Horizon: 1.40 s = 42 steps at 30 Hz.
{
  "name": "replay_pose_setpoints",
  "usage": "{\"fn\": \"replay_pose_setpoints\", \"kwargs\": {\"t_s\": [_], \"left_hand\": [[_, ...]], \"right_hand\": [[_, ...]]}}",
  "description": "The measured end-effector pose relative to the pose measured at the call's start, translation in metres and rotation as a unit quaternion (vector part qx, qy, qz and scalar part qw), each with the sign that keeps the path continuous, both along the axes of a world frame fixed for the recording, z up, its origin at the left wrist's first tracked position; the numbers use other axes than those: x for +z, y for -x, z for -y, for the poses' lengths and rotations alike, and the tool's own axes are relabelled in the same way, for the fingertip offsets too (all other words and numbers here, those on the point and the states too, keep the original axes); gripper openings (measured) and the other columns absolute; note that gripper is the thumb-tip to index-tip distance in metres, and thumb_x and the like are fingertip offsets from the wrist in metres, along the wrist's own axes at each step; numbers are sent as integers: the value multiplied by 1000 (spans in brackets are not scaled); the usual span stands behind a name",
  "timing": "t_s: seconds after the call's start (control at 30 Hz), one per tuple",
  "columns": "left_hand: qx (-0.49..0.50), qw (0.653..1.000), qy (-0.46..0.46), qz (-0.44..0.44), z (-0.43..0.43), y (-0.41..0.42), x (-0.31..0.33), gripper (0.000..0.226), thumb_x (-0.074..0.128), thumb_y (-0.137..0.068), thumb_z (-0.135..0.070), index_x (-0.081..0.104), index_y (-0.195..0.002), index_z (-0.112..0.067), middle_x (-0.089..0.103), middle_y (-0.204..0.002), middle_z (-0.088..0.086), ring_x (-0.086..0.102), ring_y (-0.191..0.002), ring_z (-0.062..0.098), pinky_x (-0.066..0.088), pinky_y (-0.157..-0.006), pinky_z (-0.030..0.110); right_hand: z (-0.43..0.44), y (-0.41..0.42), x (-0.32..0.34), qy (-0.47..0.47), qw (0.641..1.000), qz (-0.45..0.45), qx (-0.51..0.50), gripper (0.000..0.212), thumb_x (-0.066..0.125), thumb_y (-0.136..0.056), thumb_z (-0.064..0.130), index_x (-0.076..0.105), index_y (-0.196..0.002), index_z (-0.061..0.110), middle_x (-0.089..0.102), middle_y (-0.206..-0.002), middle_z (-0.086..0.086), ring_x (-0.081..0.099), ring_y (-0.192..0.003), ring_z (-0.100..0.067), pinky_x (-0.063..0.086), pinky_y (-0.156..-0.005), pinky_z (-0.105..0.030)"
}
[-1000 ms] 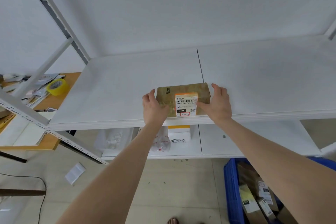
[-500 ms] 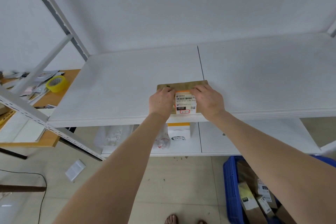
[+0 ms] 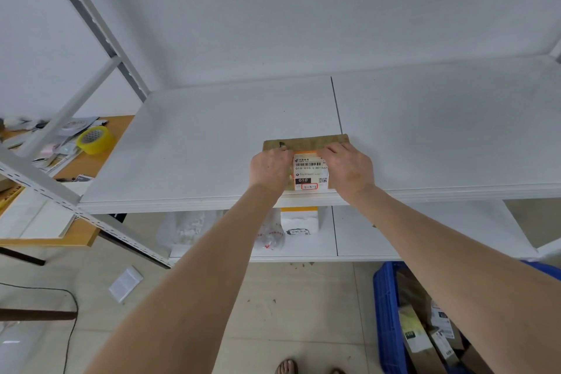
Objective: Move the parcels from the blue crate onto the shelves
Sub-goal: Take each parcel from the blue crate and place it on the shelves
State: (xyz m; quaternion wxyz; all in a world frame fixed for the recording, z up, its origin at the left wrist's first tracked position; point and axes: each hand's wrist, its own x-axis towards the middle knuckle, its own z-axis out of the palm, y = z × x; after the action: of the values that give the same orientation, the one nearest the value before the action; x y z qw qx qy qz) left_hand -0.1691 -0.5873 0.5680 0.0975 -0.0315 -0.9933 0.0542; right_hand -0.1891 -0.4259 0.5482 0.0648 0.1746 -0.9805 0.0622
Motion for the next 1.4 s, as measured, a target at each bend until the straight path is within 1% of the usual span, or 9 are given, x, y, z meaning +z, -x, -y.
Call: {"fn": "replay_pose_setpoints", "kwargs": {"t_s": [0.23,0.43,0.63,0.77,0.93,1.13,1.3,1.4], "left_hand": [[6,1000,0,9,2,13,-1,21,48,-96,-9,64,-101,-21,66,-95,-1,64,-85,23,37,-60,27],[3,1000,-4,7,3,25,-2,22,48,-95,-6,63,-101,-20,65,-98,-2,63,-87,24,37,-60,27],[4,1000,-16,2,4,43,-5,23,49,-93,-5,64,-100,-21,65,-100,-3,63,-87,23,38,-60,27],[1,1000,-12,-5,6,57,-6,25,44,-96,-7,64,-104,-21,65,-100,-2,63,-88,24,37,-60,27],[1,1000,-12,-4,7,73,-6,25,46,-95,-6,64,-105,-21,66,-101,-2,63,-89,23,36,-60,27],[0,1000,-15,-3,8,86,-6,27,46,-95,-6,63,-110,-21,65,-107,-3,63,-94,23,37,-62,27],[10,1000,-15,-3,6,89,-5,28,47,-94,-5,61,-112,-20,63,-107,0,62,-93,23,36,-63,26],[9,1000,-28,8,7,90,-5,30,46,-93,-5,60,-114,-21,62,-114,-3,61,-97,23,38,-66,26]], "right_hand": [[2,12,1,-2,1000,5,-9,42,57,-87,6,54,-125,23,54,-126,5,48,-116,-19,49,-73,-31],[3,24,1,-4,1000,9,-13,42,58,-86,4,55,-123,23,53,-126,5,48,-115,-19,48,-71,-31],[5,40,1,-3,1000,16,-17,44,58,-85,5,54,-125,24,53,-126,4,47,-116,-19,50,-74,-32],[7,54,2,-2,1000,18,-22,44,60,-85,7,54,-125,24,53,-126,5,48,-115,-19,50,-74,-31],[10,68,1,3,999,18,-26,44,61,-84,7,55,-124,24,54,-125,4,48,-116,-19,49,-74,-30],[11,82,1,10,999,16,-30,42,61,-85,7,56,-123,24,54,-124,4,48,-115,-19,47,-73,-31],[13,87,-1,24,999,15,-36,45,60,-85,5,54,-127,22,54,-126,3,48,-116,-20,50,-76,-33],[13,87,-1,29,999,14,-39,46,61,-84,5,54,-126,22,55,-125,3,48,-115,-20,50,-73,-33]]}}
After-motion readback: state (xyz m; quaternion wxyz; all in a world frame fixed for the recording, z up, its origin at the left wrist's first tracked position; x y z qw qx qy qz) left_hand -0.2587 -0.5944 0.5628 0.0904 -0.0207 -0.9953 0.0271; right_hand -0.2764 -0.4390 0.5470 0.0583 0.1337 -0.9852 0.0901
